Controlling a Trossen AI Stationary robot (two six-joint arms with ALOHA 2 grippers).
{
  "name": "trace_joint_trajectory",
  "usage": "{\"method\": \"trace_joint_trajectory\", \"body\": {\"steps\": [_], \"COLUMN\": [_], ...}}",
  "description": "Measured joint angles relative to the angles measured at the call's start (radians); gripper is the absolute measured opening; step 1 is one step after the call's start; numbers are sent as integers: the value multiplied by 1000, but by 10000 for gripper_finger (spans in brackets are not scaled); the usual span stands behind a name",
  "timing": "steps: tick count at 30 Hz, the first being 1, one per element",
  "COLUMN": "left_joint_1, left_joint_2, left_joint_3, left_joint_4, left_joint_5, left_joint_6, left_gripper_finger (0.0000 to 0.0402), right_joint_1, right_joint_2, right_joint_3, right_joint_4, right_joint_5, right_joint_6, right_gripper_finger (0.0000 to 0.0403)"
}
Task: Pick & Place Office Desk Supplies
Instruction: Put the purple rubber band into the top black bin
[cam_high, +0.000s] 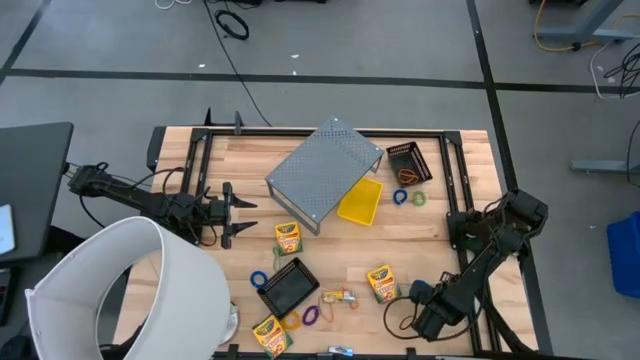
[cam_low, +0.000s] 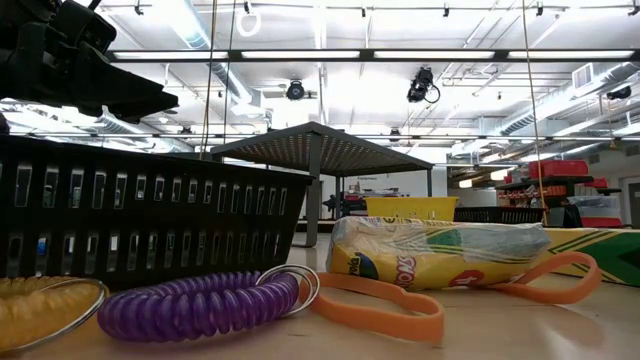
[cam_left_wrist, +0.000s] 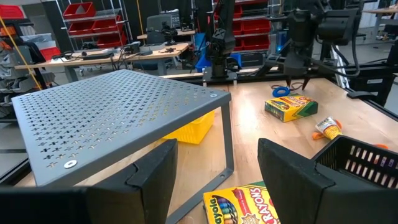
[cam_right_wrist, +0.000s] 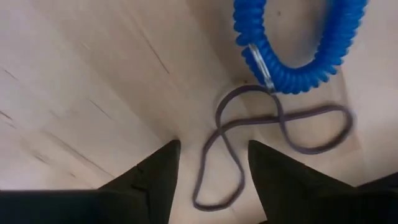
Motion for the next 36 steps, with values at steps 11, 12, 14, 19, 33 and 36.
{"method": "trace_joint_trajectory", "body": {"steps": [11, 12, 14, 19, 33, 36], "left_joint_1": [0, 0, 0, 0, 0, 0], "left_joint_2": [0, 0, 0, 0, 0, 0], "left_joint_3": [0, 0, 0, 0, 0, 0], "left_joint_4": [0, 0, 0, 0, 0, 0], "left_joint_5": [0, 0, 0, 0, 0, 0], "left_joint_6": [0, 0, 0, 0, 0, 0], "left_gripper_finger": [227, 227, 227, 227, 227, 227], "right_joint_1": [10, 10, 10, 10, -16, -33], "right_joint_2": [-6, -6, -6, 1, 13, 13], "right_joint_3": [-59, -60, -60, -42, 185, 224], "right_joint_4": [29, 28, 25, -13, -549, -658], "right_joint_5": [32, 33, 33, 36, 139, 193], "right_joint_6": [66, 66, 66, 68, 59, 46], "right_gripper_finger": [97, 76, 29, 5, 1, 1]}}
